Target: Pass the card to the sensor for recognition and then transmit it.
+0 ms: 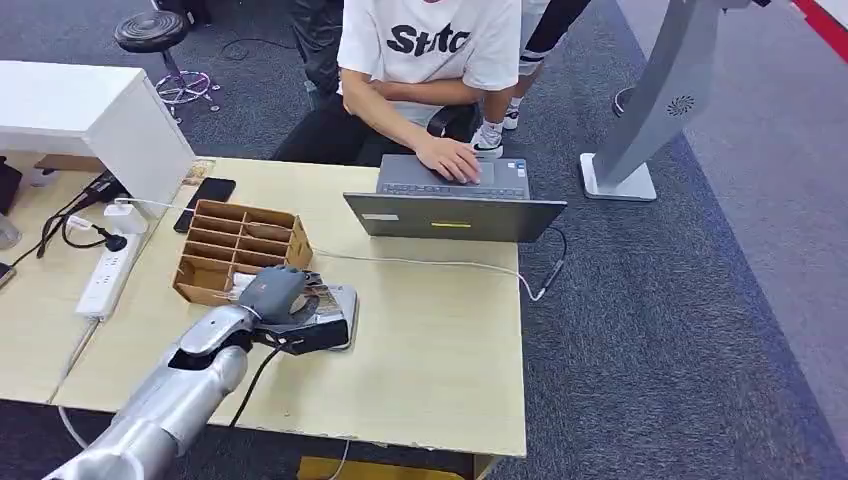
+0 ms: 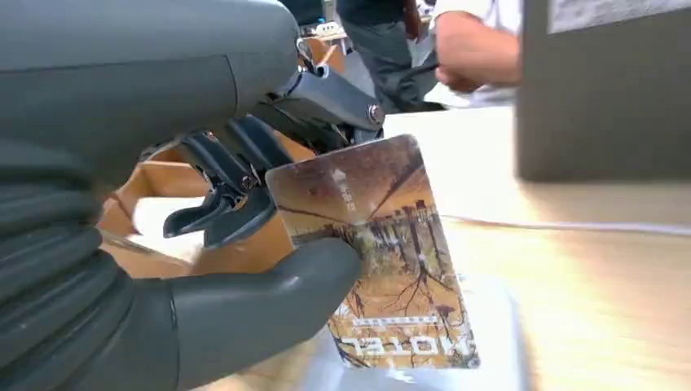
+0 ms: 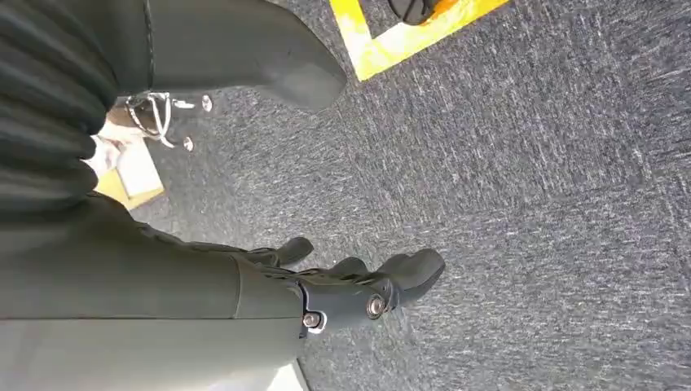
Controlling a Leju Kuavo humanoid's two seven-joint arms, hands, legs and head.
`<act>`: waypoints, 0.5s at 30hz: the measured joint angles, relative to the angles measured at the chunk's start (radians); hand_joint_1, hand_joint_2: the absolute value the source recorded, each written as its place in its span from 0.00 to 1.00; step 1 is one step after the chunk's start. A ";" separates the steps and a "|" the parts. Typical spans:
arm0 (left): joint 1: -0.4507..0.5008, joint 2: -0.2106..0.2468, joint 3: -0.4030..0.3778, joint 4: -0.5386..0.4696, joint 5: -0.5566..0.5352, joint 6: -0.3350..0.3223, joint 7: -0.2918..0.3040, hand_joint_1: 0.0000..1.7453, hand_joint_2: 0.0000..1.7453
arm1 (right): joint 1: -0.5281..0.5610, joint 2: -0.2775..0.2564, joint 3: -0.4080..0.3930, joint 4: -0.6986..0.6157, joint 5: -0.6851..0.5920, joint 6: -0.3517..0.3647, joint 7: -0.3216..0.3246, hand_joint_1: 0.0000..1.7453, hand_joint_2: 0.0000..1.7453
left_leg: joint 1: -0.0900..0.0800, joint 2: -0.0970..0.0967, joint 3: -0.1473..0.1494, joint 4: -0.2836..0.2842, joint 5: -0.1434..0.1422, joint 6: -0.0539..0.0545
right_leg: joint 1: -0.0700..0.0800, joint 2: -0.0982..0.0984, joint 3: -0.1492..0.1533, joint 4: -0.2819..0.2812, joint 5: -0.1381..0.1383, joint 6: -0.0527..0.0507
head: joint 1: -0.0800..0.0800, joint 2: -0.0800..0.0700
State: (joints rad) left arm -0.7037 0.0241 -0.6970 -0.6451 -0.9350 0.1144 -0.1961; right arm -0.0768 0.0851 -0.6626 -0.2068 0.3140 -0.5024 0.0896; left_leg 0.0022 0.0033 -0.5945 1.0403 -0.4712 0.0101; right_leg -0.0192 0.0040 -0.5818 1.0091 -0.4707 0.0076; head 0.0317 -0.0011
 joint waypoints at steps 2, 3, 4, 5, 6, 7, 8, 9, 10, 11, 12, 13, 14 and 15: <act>-0.010 0.009 0.000 0.000 0.002 0.005 0.011 1.00 1.00 | 0.000 0.000 0.000 0.000 0.000 0.001 0.000 0.00 1.00 | 0.000 0.000 0.000 0.000 0.000 0.000 | 0.000 0.000 0.000 0.000 0.000 0.000 | 0.000 0.000; -0.016 0.017 0.001 -0.001 0.005 0.009 0.018 1.00 1.00 | 0.001 0.001 0.000 0.000 0.000 0.001 0.000 0.00 1.00 | 0.000 0.000 0.000 0.000 0.000 0.000 | 0.000 0.000 0.000 0.000 0.000 0.000 | 0.000 0.000; -0.023 0.022 0.003 -0.003 0.006 0.012 0.019 1.00 1.00 | 0.001 0.001 0.000 0.000 0.000 0.001 0.000 0.00 1.00 | 0.000 0.000 0.000 0.000 0.001 0.001 | 0.000 -0.001 0.000 0.000 0.000 0.000 | 0.000 0.000; -0.031 0.027 0.006 -0.008 0.006 0.017 0.023 1.00 1.00 | 0.001 0.001 0.000 0.000 0.000 0.001 0.000 0.00 1.00 | 0.000 -0.001 -0.001 0.000 0.001 0.001 | 0.000 -0.001 0.000 0.000 0.000 0.000 | 0.000 0.000; -0.039 0.031 0.013 -0.017 0.008 0.024 0.032 1.00 1.00 | 0.001 0.002 0.000 0.000 0.000 0.002 0.000 0.00 1.00 | 0.000 -0.001 -0.001 0.000 0.001 0.001 | 0.000 -0.001 0.000 0.000 0.000 0.000 | 0.000 0.000; -0.048 0.035 0.019 -0.027 0.009 0.032 0.038 1.00 1.00 | 0.001 0.002 0.000 0.000 0.001 0.003 -0.001 0.00 1.00 | 0.000 -0.001 -0.001 0.000 0.001 0.001 | 0.000 -0.001 0.000 0.000 0.000 0.000 | 0.000 0.000; -0.055 0.040 0.027 -0.038 0.010 0.037 0.041 1.00 1.00 | 0.001 0.003 -0.001 0.000 0.001 0.003 -0.001 0.00 1.00 | 0.000 -0.001 -0.001 0.000 0.001 0.001 | 0.000 -0.001 0.000 0.000 0.000 0.000 | 0.000 0.000; -0.063 0.046 0.034 -0.053 0.011 0.041 0.045 1.00 1.00 | 0.002 0.003 -0.001 0.000 0.001 0.003 -0.002 0.00 1.00 | 0.000 -0.001 -0.001 0.000 0.001 0.001 | 0.000 -0.001 0.000 0.000 0.000 0.000 | 0.000 0.000; -0.071 0.050 0.044 -0.070 0.012 0.047 0.052 1.00 1.00 | 0.002 0.003 -0.003 0.000 0.002 0.003 -0.003 0.00 1.00 | 0.000 -0.001 -0.001 0.000 0.001 0.001 | 0.000 -0.001 0.000 0.000 0.000 0.000 | 0.000 0.000; -0.078 0.056 0.055 -0.088 0.012 0.055 0.056 1.00 1.00 | 0.002 0.003 -0.003 0.000 0.002 0.003 -0.005 0.00 1.00 | 0.000 -0.001 -0.001 0.000 0.001 0.001 | 0.000 -0.001 0.000 0.000 0.000 0.000 | 0.000 0.000; -0.088 0.060 0.069 -0.108 0.010 0.060 0.062 1.00 1.00 | 0.002 0.004 -0.003 0.000 0.003 0.003 -0.006 0.00 1.00 | 0.000 -0.001 -0.001 0.000 0.001 0.001 | 0.000 -0.001 0.000 0.000 0.000 0.000 | 0.000 0.000; -0.097 0.066 0.082 -0.126 0.008 0.065 0.069 1.00 1.00 | 0.002 0.005 -0.004 0.000 0.005 0.002 -0.008 0.00 1.00 | 0.000 -0.001 -0.001 0.000 0.001 0.001 | 0.000 -0.001 0.000 0.000 0.000 0.000 | 0.000 0.000; -0.105 0.070 0.096 -0.148 0.007 0.066 0.071 1.00 1.00 | 0.002 0.005 -0.005 0.000 0.007 0.002 -0.008 0.00 1.00 | 0.000 -0.001 -0.001 0.000 0.001 0.001 | 0.000 -0.001 0.000 0.000 0.000 0.000 | 0.000 0.000; -0.112 0.075 0.107 -0.168 0.007 0.066 0.071 1.00 1.00 | 0.002 0.005 -0.006 0.000 0.008 0.002 -0.008 0.00 1.00 | 0.000 -0.001 -0.001 0.000 0.001 0.001 | 0.000 -0.001 0.000 0.000 0.000 0.000 | 0.000 0.000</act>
State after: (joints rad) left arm -0.8155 0.0992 -0.5897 -0.8126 -0.9281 0.1804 -0.1247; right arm -0.0749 0.0896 -0.6683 -0.2068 0.3220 -0.5005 0.0813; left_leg 0.0022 0.0023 -0.5958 1.0404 -0.4701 0.0108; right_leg -0.0192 0.0030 -0.5822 1.0094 -0.4707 0.0077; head 0.0313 -0.0011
